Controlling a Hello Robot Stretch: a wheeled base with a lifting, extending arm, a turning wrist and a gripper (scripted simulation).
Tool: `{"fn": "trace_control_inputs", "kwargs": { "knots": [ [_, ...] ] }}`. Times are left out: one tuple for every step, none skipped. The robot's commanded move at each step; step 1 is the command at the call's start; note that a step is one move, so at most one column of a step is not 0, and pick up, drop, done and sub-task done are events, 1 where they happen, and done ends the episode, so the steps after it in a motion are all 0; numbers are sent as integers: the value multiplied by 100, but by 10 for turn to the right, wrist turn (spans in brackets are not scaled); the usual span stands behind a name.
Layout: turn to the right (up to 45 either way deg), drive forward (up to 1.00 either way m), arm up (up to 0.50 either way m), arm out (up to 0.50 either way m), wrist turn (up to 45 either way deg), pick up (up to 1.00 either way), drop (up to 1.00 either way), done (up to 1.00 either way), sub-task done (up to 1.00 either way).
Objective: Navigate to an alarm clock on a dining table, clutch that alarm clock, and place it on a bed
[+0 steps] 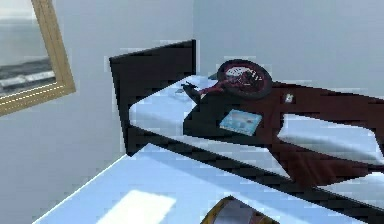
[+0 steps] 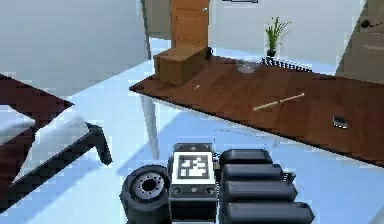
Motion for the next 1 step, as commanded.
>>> {"fn": "trace_control_inputs", "kwargs": {
  "knots": [
    [30,0,0,0,0,0,0,0,0]
  ]
}}
